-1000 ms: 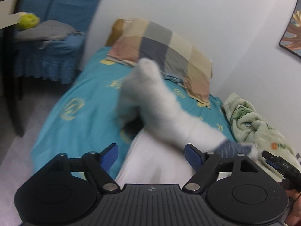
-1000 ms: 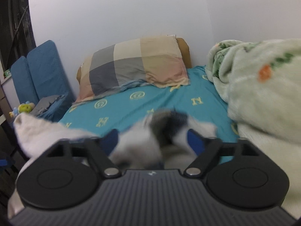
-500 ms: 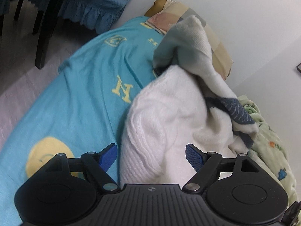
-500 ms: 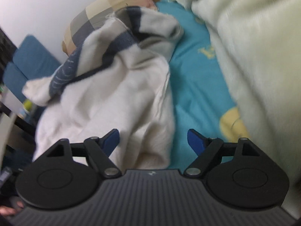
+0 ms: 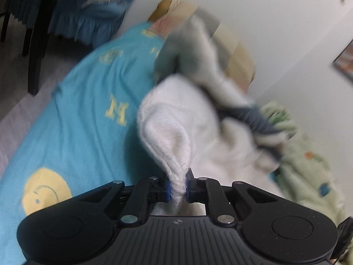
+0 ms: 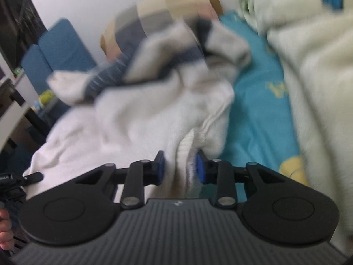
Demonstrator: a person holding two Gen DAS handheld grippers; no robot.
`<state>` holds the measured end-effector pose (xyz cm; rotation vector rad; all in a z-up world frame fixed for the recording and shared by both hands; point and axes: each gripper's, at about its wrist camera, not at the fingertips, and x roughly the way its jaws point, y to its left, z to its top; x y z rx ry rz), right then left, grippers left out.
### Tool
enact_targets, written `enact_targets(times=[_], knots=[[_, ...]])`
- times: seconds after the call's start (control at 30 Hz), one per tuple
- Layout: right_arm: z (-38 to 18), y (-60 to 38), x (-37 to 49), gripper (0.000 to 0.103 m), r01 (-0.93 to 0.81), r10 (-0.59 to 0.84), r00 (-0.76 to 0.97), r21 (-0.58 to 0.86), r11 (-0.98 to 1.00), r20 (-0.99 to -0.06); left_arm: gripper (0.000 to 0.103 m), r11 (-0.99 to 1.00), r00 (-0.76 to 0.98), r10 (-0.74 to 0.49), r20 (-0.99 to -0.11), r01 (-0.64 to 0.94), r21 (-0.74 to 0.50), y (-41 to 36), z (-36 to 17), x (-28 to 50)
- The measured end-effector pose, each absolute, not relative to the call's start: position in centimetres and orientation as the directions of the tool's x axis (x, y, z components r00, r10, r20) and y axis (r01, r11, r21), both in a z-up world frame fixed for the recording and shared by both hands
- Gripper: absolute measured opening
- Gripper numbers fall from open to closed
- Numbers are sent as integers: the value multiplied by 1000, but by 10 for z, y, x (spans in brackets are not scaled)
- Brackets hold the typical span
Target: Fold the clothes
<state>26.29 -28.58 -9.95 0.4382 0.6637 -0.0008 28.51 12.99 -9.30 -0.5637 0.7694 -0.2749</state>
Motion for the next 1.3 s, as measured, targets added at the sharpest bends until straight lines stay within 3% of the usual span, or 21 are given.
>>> enact_targets(times=[0.1, 0.2, 0.37, 0.57, 0.8, 0.9, 0.97, 1.07, 1.1, 1.23, 1.3], knots=[[-64, -282, 240, 30, 89, 152, 802, 367, 926, -578, 11, 800, 723, -442, -530, 51, -598, 142, -55, 256], [-39, -278, 215, 30, 56, 167, 770, 326, 944, -616, 10, 781, 723, -453, -521, 40, -623, 152, -31, 222], [-33, -270, 174, 30, 32, 226, 644, 320, 947, -731, 10, 811, 665, -424, -615, -24, -585, 162, -25, 152], [-61, -260, 136, 30, 35, 272, 483, 328, 944, -832, 11, 887, 493, -328, -806, -134, -443, 169, -74, 98], [-68, -260, 122, 35, 38, 251, 544, 322, 946, -801, 15, 899, 551, -315, -773, -87, -429, 167, -58, 80], [-61, -263, 111, 36, 39, 234, 585, 315, 948, -776, 27, 903, 586, -312, -748, -61, -425, 166, -48, 73], [-51, -263, 103, 40, 25, 211, 626, 290, 957, -751, 47, 906, 609, -311, -730, -43, -422, 166, -41, 68], [-39, -266, 91, 73, 17, 185, 683, 268, 963, -707, 61, 909, 642, -309, -702, -17, -416, 165, -31, 61], [-35, -267, 89, 78, 16, 179, 700, 265, 964, -692, 62, 911, 655, -309, -689, -4, -413, 165, -27, 58], [-25, -265, 101, 78, -33, 172, 746, 222, 975, -644, 75, 917, 727, -305, -615, 50, -395, 165, -8, 67], [-18, -263, 119, 78, -65, 194, 763, 226, 972, -617, 75, 920, 754, -298, -585, 64, -386, 163, -1, 81]])
